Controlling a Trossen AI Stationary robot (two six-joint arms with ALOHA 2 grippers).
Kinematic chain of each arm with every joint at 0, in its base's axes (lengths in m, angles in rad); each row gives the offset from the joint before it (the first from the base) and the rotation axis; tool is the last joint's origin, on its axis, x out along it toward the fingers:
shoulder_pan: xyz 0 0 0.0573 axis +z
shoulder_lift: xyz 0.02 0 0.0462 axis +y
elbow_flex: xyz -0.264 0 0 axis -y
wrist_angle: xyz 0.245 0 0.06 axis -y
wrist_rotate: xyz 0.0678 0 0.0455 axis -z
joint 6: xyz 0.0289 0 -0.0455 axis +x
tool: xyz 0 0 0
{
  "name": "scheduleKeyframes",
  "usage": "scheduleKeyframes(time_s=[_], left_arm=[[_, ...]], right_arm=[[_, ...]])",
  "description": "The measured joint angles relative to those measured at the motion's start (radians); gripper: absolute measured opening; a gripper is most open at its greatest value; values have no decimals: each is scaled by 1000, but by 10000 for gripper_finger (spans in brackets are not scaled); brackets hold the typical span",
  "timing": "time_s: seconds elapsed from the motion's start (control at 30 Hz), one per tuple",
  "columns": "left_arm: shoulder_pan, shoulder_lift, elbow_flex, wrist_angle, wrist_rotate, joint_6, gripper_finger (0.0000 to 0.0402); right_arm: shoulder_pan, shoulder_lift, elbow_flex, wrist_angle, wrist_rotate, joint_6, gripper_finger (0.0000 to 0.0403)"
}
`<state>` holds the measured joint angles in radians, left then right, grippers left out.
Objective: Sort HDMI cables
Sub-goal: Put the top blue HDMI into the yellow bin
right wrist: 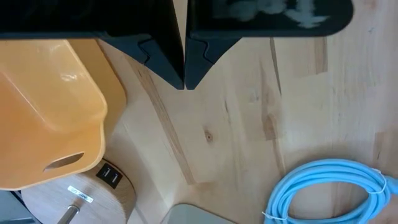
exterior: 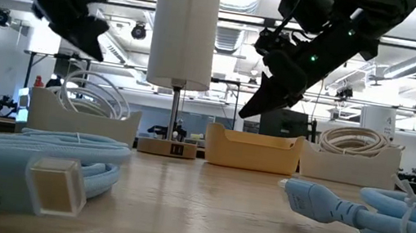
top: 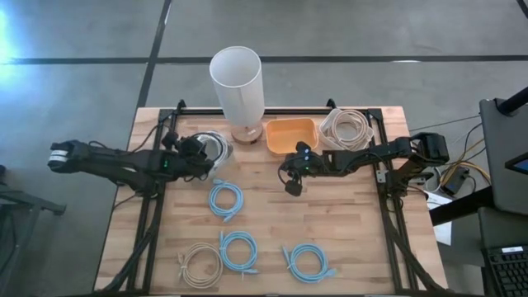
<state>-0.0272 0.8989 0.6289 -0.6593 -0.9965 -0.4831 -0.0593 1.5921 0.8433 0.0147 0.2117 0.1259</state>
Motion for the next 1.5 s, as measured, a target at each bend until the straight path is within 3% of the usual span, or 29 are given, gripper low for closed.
scheduleKeyframes(time_s=[0.13, 0.33, 0.6, 0.83, 1.27, 1.5], left_arm=[[0, 0, 73, -47, 5, 28, 190], [0, 0, 129, -44, 100, 93, 190], [0, 1, 96, -40, 233, 93, 190], [0, 0, 71, -37, 251, 89, 191], [0, 0, 71, -22, 262, 86, 191], [0, 0, 71, 67, 417, 127, 191]], right_arm=[[1, 0, 0, 3, 53, -6, 8], [0, 0, 0, 47, 84, -14, 8], [-1, 0, 0, 78, 110, 24, 8], [0, -1, 1, 146, 111, -111, 8], [-7, 27, 4, 146, 26, -75, 8], [-6, 49, 72, 36, -32, -48, 9]])
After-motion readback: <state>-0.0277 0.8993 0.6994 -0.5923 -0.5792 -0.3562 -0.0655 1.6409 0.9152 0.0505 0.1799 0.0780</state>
